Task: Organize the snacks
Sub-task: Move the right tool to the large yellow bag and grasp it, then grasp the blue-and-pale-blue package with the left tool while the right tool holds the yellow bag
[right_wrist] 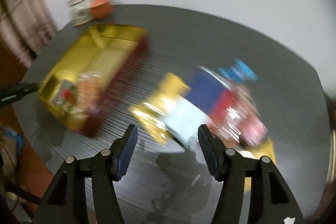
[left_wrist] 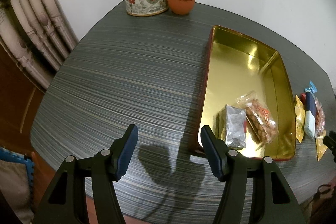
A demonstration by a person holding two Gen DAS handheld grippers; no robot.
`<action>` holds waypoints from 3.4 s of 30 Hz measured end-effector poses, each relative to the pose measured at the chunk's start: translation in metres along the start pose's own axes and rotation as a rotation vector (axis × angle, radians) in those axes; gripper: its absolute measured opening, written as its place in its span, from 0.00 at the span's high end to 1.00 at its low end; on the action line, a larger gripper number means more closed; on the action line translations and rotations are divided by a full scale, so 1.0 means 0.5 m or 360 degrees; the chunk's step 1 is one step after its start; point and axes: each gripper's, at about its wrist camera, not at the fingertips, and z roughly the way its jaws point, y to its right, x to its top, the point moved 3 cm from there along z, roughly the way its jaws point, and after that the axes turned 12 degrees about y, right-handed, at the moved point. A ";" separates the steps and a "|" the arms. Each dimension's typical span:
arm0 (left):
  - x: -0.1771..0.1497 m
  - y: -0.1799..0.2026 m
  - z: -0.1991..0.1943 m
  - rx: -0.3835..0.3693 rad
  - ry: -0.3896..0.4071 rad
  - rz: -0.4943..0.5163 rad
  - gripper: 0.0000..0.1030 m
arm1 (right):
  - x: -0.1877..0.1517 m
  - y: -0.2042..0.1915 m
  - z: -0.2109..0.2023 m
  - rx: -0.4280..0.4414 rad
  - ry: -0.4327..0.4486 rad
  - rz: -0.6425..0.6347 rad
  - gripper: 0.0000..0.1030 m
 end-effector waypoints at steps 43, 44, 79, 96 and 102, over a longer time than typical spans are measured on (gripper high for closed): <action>-0.001 0.096 -0.046 -0.0083 0.0110 0.0157 0.39 | -0.115 0.225 0.068 -0.0323 -0.0138 0.0473 0.43; -0.003 0.114 -0.051 -0.0092 0.0106 0.0189 0.39 | -0.121 0.226 0.061 -0.0308 -0.0118 0.0450 0.45; -0.005 0.685 0.079 -0.0523 -0.0166 0.0622 0.40 | -0.129 0.281 0.057 -0.0228 0.0090 0.0327 0.48; -0.019 0.761 0.119 -0.0433 -0.0199 0.0731 0.47 | -0.126 0.272 0.063 -0.0232 0.0091 0.0317 0.46; -0.041 0.754 0.100 -0.0447 -0.0188 0.0738 0.50 | -0.127 0.274 0.063 -0.0234 0.0091 0.0313 0.46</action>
